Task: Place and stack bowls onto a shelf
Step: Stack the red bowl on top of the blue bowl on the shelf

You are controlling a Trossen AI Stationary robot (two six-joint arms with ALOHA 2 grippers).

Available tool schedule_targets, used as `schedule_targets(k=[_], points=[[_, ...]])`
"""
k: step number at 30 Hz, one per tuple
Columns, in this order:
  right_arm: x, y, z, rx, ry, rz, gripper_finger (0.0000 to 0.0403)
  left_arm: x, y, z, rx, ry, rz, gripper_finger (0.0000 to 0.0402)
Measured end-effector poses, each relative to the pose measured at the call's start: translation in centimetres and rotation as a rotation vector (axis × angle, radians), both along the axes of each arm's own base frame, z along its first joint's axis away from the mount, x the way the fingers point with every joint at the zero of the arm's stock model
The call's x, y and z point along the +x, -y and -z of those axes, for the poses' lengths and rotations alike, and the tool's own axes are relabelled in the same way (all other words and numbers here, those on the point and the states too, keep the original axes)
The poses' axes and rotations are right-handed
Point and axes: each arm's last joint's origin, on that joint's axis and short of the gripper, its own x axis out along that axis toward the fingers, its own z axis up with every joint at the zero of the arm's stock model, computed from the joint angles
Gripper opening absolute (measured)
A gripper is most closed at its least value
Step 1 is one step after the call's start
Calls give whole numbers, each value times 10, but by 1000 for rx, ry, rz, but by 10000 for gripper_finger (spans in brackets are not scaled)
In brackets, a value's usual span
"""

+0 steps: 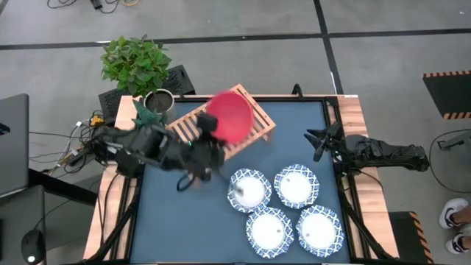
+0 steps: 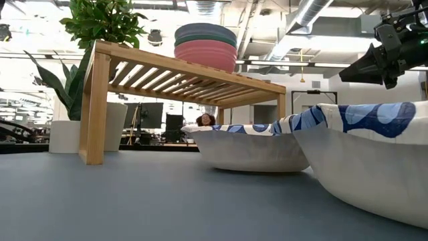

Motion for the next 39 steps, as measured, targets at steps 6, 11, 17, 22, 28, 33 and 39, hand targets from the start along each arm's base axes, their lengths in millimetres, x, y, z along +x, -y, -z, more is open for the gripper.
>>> schedule_targets(k=[6,11,17,22,28,33,39], points=[[0,0,0,-1,0,3,144,-9,-53,-4,-119,-41,-98,0],[0,0,0,-1,0,3,144,-7,-85,-1,-169,-100,-100,0],[0,0,0,-1,0,3,144,-7,-112,1,-261,-112,-73,0],[0,0,0,-1,0,3,144,-5,-121,-1,-247,-115,-5,0],[0,0,0,-2,0,6,144,-4,-129,1,-263,-135,51,0],[0,1,0,-6,0,25,144,-5,-134,1,-266,-149,68,0],[0,1,0,-6,0,26,144,-5,-133,2,-292,-153,122,0]])
